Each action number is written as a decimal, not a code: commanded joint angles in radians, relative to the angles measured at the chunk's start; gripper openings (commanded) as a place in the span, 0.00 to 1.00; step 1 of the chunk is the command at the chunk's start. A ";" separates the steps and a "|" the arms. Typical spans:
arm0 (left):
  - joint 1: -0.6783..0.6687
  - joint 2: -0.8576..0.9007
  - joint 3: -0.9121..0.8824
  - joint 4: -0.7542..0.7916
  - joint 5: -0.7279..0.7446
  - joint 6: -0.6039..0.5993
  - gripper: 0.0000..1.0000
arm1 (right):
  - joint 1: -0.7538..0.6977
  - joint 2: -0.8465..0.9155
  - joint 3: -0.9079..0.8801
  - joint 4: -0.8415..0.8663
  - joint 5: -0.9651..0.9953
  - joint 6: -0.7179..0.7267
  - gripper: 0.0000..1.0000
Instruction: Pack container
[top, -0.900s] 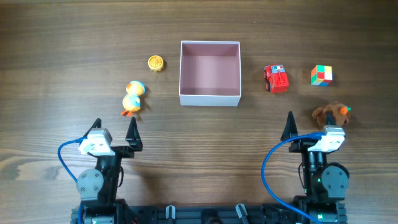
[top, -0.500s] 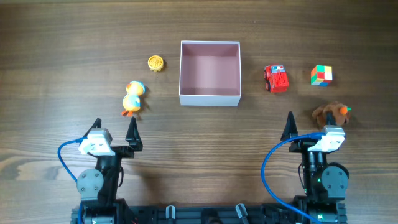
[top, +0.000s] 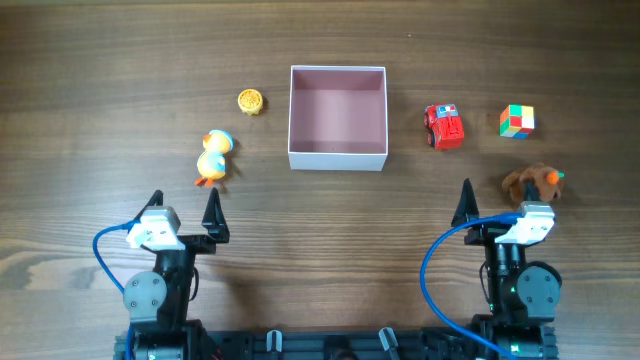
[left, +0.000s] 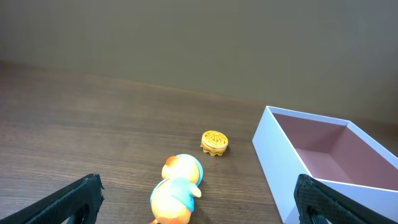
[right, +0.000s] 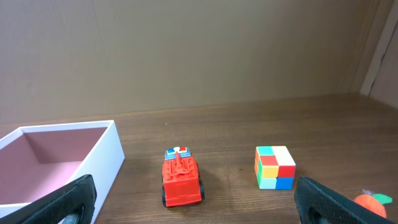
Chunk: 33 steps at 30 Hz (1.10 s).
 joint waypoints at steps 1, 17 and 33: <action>0.008 -0.007 -0.006 -0.004 -0.003 0.015 1.00 | 0.002 -0.005 -0.001 0.007 -0.009 -0.019 1.00; 0.008 -0.007 -0.006 -0.004 -0.003 0.015 1.00 | 0.001 0.173 0.273 0.191 -0.053 -0.207 1.00; 0.008 -0.007 -0.006 -0.004 -0.003 0.015 1.00 | 0.002 1.570 1.575 -0.983 -0.255 -0.211 1.00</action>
